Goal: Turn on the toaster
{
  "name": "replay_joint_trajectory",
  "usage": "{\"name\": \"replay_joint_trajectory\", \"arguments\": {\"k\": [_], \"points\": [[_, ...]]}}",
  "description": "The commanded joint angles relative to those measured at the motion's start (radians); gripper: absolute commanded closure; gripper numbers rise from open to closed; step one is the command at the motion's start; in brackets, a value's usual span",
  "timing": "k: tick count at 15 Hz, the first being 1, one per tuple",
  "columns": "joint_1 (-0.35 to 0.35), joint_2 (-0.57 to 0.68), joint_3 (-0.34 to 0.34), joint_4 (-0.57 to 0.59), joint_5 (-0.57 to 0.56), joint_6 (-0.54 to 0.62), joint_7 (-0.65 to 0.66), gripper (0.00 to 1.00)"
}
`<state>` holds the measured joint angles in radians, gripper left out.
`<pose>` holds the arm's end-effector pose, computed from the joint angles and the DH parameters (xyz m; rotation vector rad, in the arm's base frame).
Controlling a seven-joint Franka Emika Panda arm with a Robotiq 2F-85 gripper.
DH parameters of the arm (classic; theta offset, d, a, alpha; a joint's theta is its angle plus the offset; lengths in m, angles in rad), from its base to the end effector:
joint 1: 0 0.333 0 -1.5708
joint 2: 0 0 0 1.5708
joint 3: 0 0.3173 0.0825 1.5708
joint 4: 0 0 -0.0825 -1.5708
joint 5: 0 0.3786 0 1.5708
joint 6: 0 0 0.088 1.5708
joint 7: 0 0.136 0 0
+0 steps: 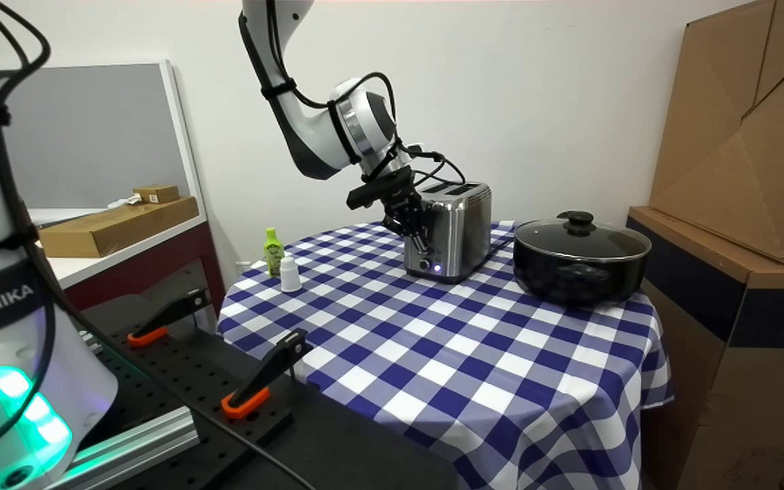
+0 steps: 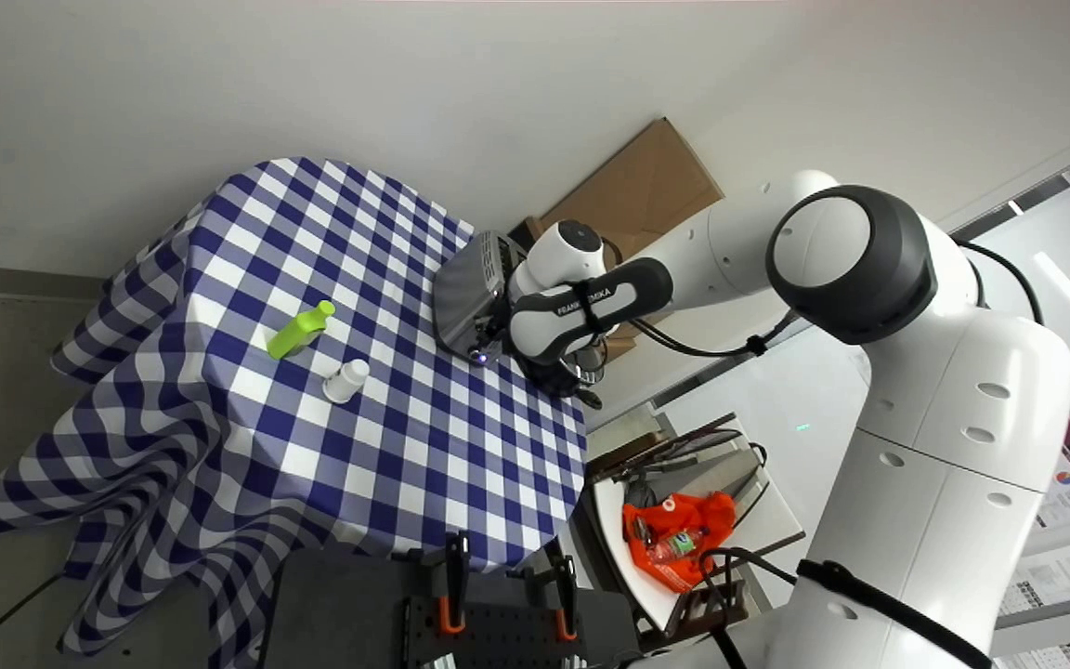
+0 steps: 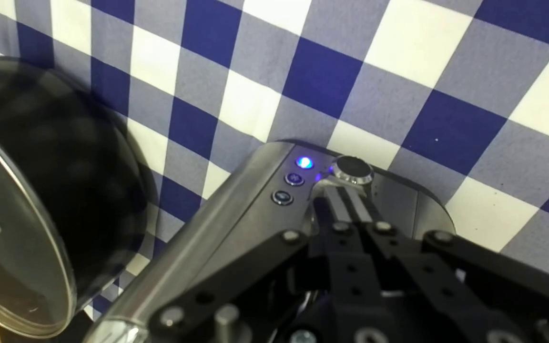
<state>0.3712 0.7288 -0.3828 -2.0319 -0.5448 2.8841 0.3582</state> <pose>0.5979 0.0121 0.0903 2.7159 0.3595 0.2497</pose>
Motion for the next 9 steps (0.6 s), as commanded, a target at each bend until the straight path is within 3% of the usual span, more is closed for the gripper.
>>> {"name": "replay_joint_trajectory", "arguments": {"k": [1, 9], "points": [[-0.027, 0.003, 0.032, -0.029, 0.067, 0.006, -0.035, 1.0], [-0.279, -0.346, 0.268, -0.223, 0.285, -0.197, -0.325, 1.0]]}}
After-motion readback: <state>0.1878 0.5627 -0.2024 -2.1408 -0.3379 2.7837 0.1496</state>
